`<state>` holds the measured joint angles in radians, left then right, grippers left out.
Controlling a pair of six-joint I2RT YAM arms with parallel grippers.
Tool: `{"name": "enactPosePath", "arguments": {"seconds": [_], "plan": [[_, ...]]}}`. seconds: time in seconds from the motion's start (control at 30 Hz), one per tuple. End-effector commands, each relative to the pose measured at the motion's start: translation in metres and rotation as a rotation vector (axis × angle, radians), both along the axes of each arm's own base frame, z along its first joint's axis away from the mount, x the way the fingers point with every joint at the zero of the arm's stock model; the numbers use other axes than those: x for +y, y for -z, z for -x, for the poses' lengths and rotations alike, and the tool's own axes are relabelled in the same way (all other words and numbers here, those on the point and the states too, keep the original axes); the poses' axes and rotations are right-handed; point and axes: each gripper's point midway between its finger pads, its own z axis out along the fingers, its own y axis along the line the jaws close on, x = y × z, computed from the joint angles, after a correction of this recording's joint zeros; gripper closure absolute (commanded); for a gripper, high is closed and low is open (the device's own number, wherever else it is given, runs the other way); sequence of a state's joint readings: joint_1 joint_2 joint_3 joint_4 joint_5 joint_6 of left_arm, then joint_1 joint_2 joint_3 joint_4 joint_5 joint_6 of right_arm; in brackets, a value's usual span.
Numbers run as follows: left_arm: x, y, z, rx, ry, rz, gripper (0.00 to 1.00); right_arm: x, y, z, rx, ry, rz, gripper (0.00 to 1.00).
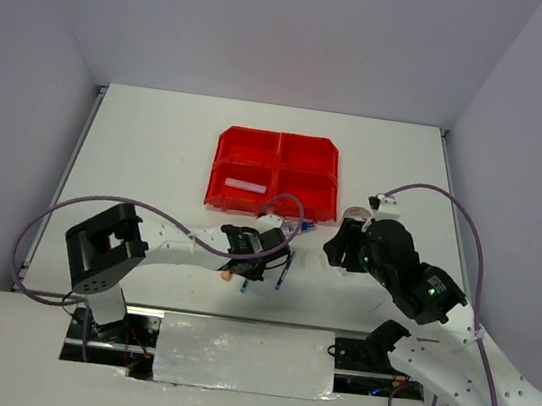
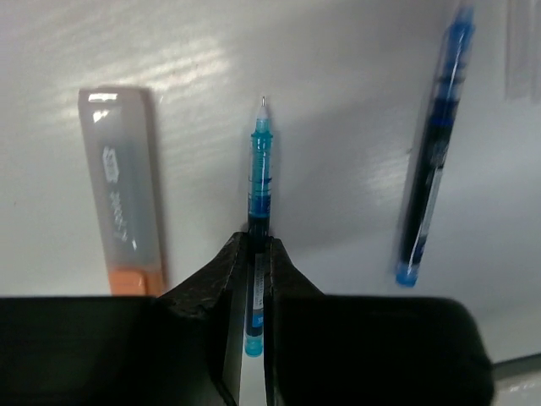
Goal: Sort the stationery into containers
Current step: Pick up the pen from the center of the board.
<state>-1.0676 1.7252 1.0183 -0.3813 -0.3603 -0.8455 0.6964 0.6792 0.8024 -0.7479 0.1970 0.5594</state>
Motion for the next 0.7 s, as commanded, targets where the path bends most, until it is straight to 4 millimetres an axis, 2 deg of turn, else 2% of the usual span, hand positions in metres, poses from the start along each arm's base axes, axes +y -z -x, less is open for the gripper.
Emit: {"name": "enactPosePath", "arguments": {"seconds": [0.0,0.07,0.1,0.13,0.17,0.2,0.23,0.27,0.3,0.37,0.4,0.47,0.6,0.67], "plan": [[0.003,-0.029,0.014,-0.004,0.009,0.039,1.0,0.007,-0.014,-0.013,-0.036,0.007,-0.02,0.38],[-0.001,-0.05,0.016,-0.061,0.035,0.069,1.0,0.009,-0.005,-0.016,-0.008,0.022,-0.003,0.39],[-0.004,-0.074,0.015,-0.104,0.041,0.13,1.0,0.01,-0.003,-0.02,-0.004,0.034,-0.004,0.4],[-0.007,-0.088,0.018,-0.134,0.062,0.158,1.0,0.011,0.008,-0.024,0.022,0.046,0.02,0.41],[-0.01,-0.102,0.015,-0.178,0.065,0.2,1.0,0.013,0.013,-0.026,0.033,0.053,0.023,0.44],[-0.007,-0.126,0.017,-0.229,0.082,0.264,1.0,0.017,0.015,-0.029,0.037,0.054,0.02,0.45],[-0.007,-0.138,0.018,-0.257,0.098,0.309,1.0,0.019,0.025,-0.032,0.066,0.059,0.039,0.45],[-0.013,-0.154,0.02,-0.288,0.122,0.38,1.0,0.024,0.027,-0.036,0.067,0.059,0.032,0.46],[-0.005,-0.172,0.024,-0.331,0.16,0.428,1.0,0.027,0.033,-0.038,0.079,0.055,0.037,0.46],[0.001,-0.193,0.029,-0.373,0.192,0.491,1.0,0.032,0.048,-0.045,0.106,0.051,0.067,0.47],[0.012,-0.209,0.033,-0.411,0.208,0.523,1.0,0.032,0.055,-0.047,0.116,0.052,0.088,0.48],[0.03,-0.227,0.041,-0.457,0.234,0.548,1.0,0.029,0.071,-0.053,0.14,0.057,0.158,0.49],[0.062,-0.241,0.053,-0.481,0.259,0.529,1.0,0.024,0.095,-0.057,0.179,0.026,0.25,0.49],[0.071,-0.244,0.058,-0.484,0.282,0.526,1.0,0.021,0.105,-0.058,0.204,-0.005,0.279,0.5]]}}
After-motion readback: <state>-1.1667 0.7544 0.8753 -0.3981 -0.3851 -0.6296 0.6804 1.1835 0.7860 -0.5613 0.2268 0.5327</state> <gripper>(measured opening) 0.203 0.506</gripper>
